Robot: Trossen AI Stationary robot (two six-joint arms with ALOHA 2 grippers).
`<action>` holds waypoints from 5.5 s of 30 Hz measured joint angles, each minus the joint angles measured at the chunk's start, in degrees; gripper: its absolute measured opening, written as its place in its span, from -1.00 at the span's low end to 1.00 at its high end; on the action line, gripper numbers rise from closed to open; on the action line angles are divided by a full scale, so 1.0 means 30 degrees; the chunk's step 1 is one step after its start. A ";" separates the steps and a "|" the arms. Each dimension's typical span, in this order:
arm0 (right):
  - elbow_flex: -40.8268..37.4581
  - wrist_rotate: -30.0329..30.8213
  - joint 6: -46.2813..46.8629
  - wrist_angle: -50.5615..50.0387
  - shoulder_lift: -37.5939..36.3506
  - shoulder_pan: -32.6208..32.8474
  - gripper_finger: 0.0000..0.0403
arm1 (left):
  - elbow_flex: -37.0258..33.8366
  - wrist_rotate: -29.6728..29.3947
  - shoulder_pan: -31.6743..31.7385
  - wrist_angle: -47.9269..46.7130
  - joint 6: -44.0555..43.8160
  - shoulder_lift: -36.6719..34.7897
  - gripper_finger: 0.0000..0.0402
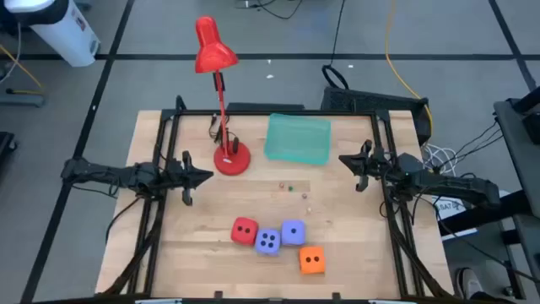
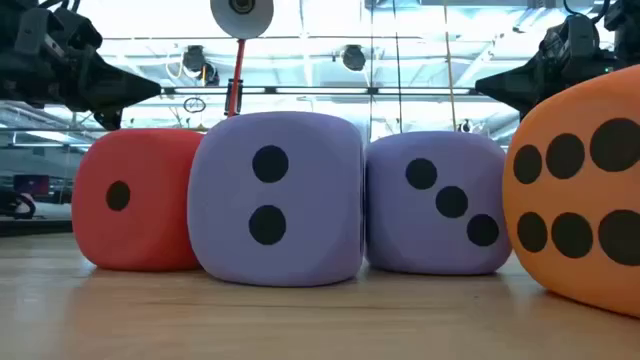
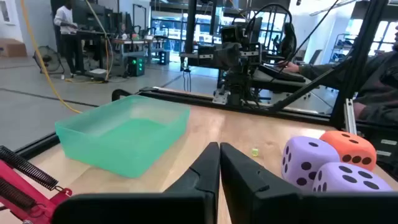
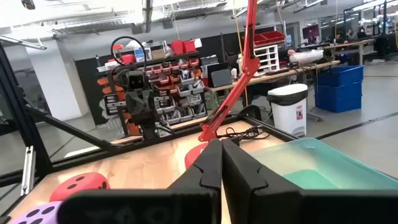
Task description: Pick & Place Dice
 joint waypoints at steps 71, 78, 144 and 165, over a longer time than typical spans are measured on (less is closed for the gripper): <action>0.0000 0.0006 -0.0004 -0.0004 -0.0002 -0.0002 -1.00 | 0.0005 -0.0006 0.0007 -0.0007 0.0001 0.0000 -0.89; 0.0000 0.0004 -0.0004 -0.0001 -0.0002 -0.0002 -1.00 | -0.0001 -0.0006 0.0000 -0.0006 0.0000 0.0006 -0.89; 0.6000 0.0381 -0.3171 -0.1245 0.4770 0.1742 -0.98 | 0.0030 -0.4202 0.0028 0.2404 0.3931 0.0006 -0.89; 2.0097 0.4472 0.1206 -1.7658 1.6362 1.0230 0.14 | 0.0516 -0.5962 0.0029 0.2074 0.3097 0.0006 -0.89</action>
